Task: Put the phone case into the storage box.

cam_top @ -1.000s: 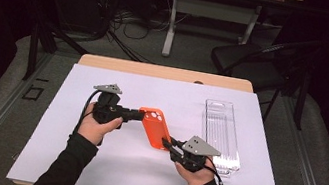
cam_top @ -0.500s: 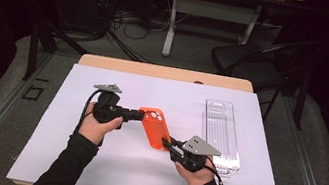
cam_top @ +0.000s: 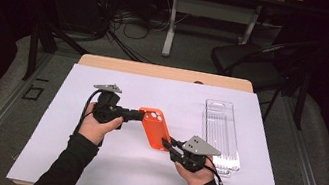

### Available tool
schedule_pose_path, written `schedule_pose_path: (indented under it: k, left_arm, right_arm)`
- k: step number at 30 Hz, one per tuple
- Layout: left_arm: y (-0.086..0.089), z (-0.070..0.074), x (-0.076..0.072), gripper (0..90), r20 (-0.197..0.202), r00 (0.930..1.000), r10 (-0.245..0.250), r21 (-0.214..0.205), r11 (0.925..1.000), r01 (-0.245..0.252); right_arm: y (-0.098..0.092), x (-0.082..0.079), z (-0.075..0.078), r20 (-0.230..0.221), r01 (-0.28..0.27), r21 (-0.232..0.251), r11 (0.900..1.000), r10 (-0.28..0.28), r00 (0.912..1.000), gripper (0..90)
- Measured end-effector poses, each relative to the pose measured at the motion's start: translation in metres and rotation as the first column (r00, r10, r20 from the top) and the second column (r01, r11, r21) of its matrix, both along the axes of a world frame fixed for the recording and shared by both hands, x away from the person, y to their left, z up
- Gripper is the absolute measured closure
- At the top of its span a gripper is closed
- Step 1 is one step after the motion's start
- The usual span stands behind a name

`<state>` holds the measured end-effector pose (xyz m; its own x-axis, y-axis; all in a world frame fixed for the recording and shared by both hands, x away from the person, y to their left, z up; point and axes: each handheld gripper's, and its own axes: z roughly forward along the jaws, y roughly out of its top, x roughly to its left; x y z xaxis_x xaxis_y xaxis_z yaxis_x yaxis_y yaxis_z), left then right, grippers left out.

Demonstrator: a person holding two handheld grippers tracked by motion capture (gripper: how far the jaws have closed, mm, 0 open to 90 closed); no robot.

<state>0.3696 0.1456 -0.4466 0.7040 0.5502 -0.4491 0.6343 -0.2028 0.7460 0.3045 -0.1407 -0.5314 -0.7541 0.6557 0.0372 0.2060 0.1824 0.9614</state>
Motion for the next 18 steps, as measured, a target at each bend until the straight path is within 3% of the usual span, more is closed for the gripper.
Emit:
schedule_pose_path:
  k: [10, 18]
  left_arm:
    - [0.0005, -0.0001, 0.0, 85.9, -0.013, 0.9999, 0.001, -0.005, 1.0, -0.002]
    - [-0.0004, -0.0012, 0.0009, 85.9, -0.021, 0.9997, 0.011, 0.003, 0.9999, -0.011]
  right_arm:
    - [0.0002, -0.0004, 0.0007, -0.002, 0.002, 0.004, 1.0, -0.002, 1.0, 78.9]
    - [0.0028, -0.0019, 0.0016, 0.004, -0.007, -0.007, 1.0, 0.007, 1.0, 72.6]
